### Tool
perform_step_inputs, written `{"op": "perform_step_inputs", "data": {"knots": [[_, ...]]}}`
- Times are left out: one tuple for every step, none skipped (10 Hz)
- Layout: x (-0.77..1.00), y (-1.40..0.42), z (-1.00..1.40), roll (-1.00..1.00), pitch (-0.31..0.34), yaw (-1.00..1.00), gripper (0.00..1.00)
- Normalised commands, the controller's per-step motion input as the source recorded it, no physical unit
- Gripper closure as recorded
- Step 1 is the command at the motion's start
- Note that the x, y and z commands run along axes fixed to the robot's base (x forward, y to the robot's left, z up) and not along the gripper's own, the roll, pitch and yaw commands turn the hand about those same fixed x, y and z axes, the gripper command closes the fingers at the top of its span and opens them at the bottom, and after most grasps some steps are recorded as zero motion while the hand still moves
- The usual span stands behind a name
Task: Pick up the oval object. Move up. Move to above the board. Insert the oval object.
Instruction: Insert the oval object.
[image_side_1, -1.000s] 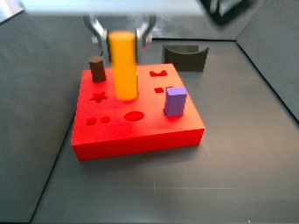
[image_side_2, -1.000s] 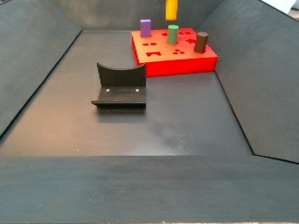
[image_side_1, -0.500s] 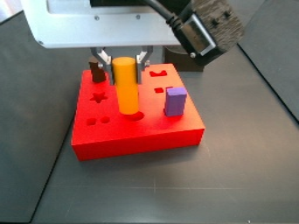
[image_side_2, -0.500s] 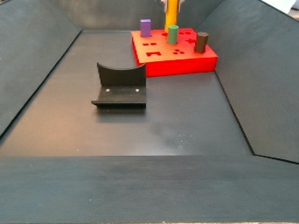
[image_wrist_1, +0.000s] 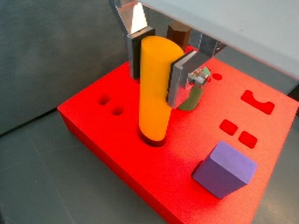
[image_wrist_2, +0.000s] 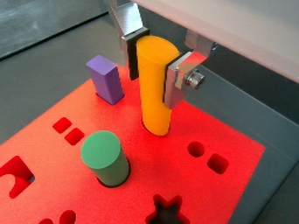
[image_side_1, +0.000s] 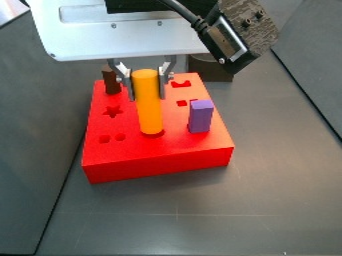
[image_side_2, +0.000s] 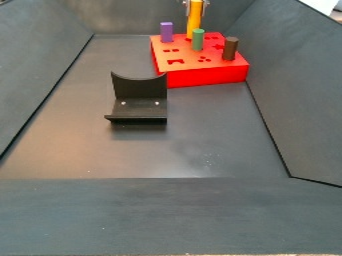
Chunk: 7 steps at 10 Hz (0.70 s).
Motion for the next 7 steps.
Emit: {"op": "perform_step_inputs", "data": {"knots": [[0.19, -0.02, -0.13, 0.02, 0.0, 0.05, 1.0], [0.2, -0.07, -0.13, 0.04, 0.0, 0.06, 1.0], [0.17, -0.05, -0.15, 0.01, 0.0, 0.01, 1.0], [0.09, 0.0, -0.17, 0.03, 0.0, 0.03, 1.0], [0.0, 0.0, -0.17, 0.1, 0.0, 0.09, 1.0], [-0.22, 0.0, -0.19, 0.14, 0.0, 0.12, 1.0], [-0.44, 0.0, -0.22, 0.18, -0.019, 0.15, 1.0]]}}
